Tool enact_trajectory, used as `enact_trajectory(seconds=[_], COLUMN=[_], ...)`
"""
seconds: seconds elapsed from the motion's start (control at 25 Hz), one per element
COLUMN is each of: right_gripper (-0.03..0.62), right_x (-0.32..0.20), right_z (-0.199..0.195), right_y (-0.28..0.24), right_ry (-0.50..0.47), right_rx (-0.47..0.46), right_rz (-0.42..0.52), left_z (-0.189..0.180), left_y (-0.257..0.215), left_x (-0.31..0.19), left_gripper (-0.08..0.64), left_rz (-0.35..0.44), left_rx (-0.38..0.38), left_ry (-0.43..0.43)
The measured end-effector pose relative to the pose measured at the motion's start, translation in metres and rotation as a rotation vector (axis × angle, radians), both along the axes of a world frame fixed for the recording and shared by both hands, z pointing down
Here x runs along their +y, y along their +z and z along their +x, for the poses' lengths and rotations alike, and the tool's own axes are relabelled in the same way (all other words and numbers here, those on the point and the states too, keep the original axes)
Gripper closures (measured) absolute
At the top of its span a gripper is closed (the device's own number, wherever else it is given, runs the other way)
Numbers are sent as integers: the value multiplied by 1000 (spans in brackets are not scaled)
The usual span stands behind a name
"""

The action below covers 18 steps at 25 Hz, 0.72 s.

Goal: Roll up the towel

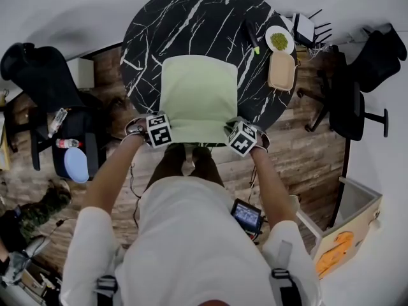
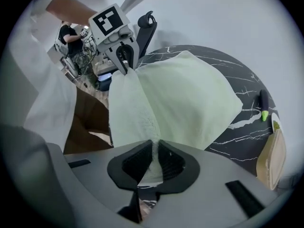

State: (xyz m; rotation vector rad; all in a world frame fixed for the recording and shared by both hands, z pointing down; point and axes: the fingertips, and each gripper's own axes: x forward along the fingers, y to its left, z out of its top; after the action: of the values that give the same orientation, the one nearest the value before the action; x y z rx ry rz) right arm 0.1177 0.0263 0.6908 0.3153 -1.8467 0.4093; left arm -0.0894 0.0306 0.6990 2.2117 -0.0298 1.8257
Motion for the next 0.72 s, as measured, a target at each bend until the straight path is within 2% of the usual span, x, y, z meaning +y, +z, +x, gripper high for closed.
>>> enact_trajectory(seconds=[0.12, 0.24, 0.32, 0.4, 0.56, 0.72], right_gripper=[557, 551, 518, 460, 459, 503], right_x=[-2, -5, -9, -18, -32, -29], right_z=[1, 1, 4, 11, 27, 39], right_y=[10, 12, 8, 0, -20, -40], right_ry=[37, 45, 64, 111, 172, 182], right_rx=[6, 12, 10, 2, -10, 1], right_rz=[54, 96, 126, 171, 276, 356], left_z=[0, -1, -3, -6, -16, -41], left_y=[6, 6, 4, 0, -16, -33], left_x=[-3, -5, -6, -11, -29, -39], left_gripper=[505, 498, 479, 451, 429, 413], left_rz=[23, 30, 46, 76, 141, 211], left_rx=[17, 26, 30, 42, 101, 125], left_ry=[-66, -92, -95, -115, -247, -378])
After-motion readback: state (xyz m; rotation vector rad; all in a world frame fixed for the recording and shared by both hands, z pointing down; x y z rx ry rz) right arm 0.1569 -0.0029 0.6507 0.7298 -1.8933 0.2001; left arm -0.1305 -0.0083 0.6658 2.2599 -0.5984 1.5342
